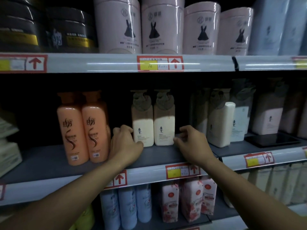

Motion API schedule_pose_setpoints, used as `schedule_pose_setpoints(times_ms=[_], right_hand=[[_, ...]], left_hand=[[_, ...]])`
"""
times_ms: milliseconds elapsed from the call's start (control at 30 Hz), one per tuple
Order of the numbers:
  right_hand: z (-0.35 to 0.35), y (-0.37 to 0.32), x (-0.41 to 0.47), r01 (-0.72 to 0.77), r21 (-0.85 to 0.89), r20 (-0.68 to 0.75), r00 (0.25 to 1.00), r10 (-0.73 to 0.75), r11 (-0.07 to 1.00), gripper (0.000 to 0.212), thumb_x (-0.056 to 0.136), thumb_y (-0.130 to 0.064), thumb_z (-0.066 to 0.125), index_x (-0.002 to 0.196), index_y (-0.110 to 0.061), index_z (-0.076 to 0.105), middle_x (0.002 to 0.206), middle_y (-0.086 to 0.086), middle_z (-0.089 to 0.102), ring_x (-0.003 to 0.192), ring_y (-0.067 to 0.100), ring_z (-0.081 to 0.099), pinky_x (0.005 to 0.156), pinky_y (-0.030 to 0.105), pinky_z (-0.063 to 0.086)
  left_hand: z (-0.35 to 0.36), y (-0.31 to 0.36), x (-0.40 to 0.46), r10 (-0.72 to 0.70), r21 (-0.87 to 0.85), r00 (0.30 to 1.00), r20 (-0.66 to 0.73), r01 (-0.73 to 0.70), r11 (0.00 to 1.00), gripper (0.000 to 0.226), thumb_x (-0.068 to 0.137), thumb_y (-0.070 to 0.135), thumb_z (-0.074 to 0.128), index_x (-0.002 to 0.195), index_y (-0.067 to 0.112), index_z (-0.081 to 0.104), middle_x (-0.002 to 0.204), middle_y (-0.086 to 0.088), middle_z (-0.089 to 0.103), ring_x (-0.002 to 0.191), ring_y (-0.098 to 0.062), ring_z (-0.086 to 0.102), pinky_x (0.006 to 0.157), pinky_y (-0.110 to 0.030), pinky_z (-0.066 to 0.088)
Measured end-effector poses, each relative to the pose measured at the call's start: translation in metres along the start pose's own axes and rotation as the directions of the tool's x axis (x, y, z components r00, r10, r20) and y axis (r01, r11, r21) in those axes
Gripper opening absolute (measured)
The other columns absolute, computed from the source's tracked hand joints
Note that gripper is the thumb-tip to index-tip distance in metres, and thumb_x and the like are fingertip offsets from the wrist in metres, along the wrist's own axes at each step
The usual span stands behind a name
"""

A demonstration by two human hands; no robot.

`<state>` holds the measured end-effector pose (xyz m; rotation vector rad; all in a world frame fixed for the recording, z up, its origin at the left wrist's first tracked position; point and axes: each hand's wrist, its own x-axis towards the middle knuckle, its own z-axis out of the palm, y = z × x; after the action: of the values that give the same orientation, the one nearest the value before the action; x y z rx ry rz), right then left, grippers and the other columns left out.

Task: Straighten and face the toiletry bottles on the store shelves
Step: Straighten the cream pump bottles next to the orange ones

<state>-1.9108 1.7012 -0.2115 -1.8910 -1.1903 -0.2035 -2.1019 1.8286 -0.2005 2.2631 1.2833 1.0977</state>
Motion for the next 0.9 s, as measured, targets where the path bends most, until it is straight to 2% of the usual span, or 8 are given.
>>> schedule_pose_setpoints(times_ms=[67,133,233,333,467,567,667,900], right_hand=[[-0.012,0.006,-0.012,0.01,-0.016,-0.055,0.998,-0.011,1.0,0.044,0.094,-0.032,0.072,0.132,-0.014,0.062,0.118,0.004,0.07,0.106,0.018,0.067,0.094,0.039,0.057],[-0.025,0.013,-0.023,0.004,-0.016,-0.111,0.994,-0.005,1.0,0.035,0.095,-0.031,0.071,0.126,-0.016,0.066,0.113,0.002,0.07,0.101,0.015,0.067,0.092,0.037,0.058],[-0.042,0.022,-0.034,-0.02,-0.021,-0.202,0.979,0.015,1.0,0.025,0.094,-0.027,0.071,0.117,-0.017,0.068,0.106,0.0,0.069,0.096,0.015,0.067,0.086,0.036,0.058],[-0.054,0.031,-0.042,-0.066,-0.022,-0.258,0.964,0.058,0.998,0.026,0.091,-0.027,0.072,0.115,-0.019,0.066,0.104,0.0,0.068,0.095,0.017,0.066,0.085,0.037,0.056],[-0.065,0.043,-0.048,-0.124,-0.037,-0.291,0.951,0.108,0.992,0.04,0.091,-0.029,0.073,0.126,-0.018,0.059,0.116,0.002,0.062,0.101,0.018,0.063,0.087,0.04,0.056],[-0.07,0.054,-0.047,-0.145,-0.025,-0.311,0.942,0.13,0.989,0.051,0.09,-0.029,0.074,0.135,-0.015,0.053,0.123,0.005,0.059,0.107,0.021,0.062,0.09,0.039,0.054],[-0.072,0.066,-0.043,-0.165,-0.012,-0.334,0.93,0.151,0.986,0.057,0.09,-0.031,0.076,0.137,-0.015,0.049,0.127,0.007,0.055,0.113,0.024,0.06,0.095,0.042,0.053],[-0.065,0.094,-0.018,-0.183,0.013,-0.366,0.914,0.175,0.983,0.074,0.083,-0.039,0.083,0.141,-0.014,0.044,0.135,0.01,0.048,0.12,0.03,0.056,0.098,0.051,0.053]], left_hand=[[-0.002,0.002,-0.013,0.088,-0.031,0.995,-0.052,-0.09,0.995,0.033,0.082,0.015,0.075,0.111,0.022,0.06,0.12,-0.003,0.05,0.108,-0.026,0.058,0.092,-0.034,0.049],[-0.001,0.005,-0.024,0.261,-0.022,0.962,-0.086,-0.263,0.964,0.026,0.081,0.01,0.072,0.101,0.021,0.06,0.111,0.002,0.049,0.096,-0.02,0.057,0.083,-0.03,0.046],[0.003,0.021,-0.037,0.551,-0.004,0.833,-0.047,-0.552,0.834,0.022,0.08,0.007,0.07,0.093,0.022,0.058,0.102,0.007,0.045,0.091,-0.009,0.046,0.075,-0.013,0.034],[0.013,0.046,-0.044,0.683,-0.087,0.728,0.064,-0.678,0.73,0.02,0.084,0.011,0.068,0.095,0.025,0.058,0.101,0.011,0.046,0.091,-0.005,0.046,0.08,-0.011,0.037],[0.035,0.078,-0.041,0.595,-0.267,0.783,0.183,-0.543,0.796,0.022,0.092,0.019,0.07,0.108,0.032,0.063,0.11,0.012,0.054,0.096,-0.003,0.057,0.084,-0.022,0.052],[0.057,0.096,-0.029,0.482,-0.349,0.832,0.274,-0.381,0.856,0.035,0.097,0.019,0.069,0.132,0.025,0.063,0.124,0.006,0.061,0.104,-0.006,0.062,0.093,-0.023,0.052],[0.084,0.107,-0.01,0.393,-0.416,0.842,0.371,-0.227,0.88,0.045,0.103,0.016,0.061,0.147,0.021,0.054,0.139,-0.001,0.062,0.116,-0.015,0.064,0.104,-0.031,0.051],[0.136,0.132,0.032,0.259,-0.41,0.879,0.399,-0.081,0.908,0.069,0.095,0.019,0.075,0.154,0.012,0.039,0.149,-0.007,0.054,0.132,-0.024,0.057,0.112,-0.041,0.048]])
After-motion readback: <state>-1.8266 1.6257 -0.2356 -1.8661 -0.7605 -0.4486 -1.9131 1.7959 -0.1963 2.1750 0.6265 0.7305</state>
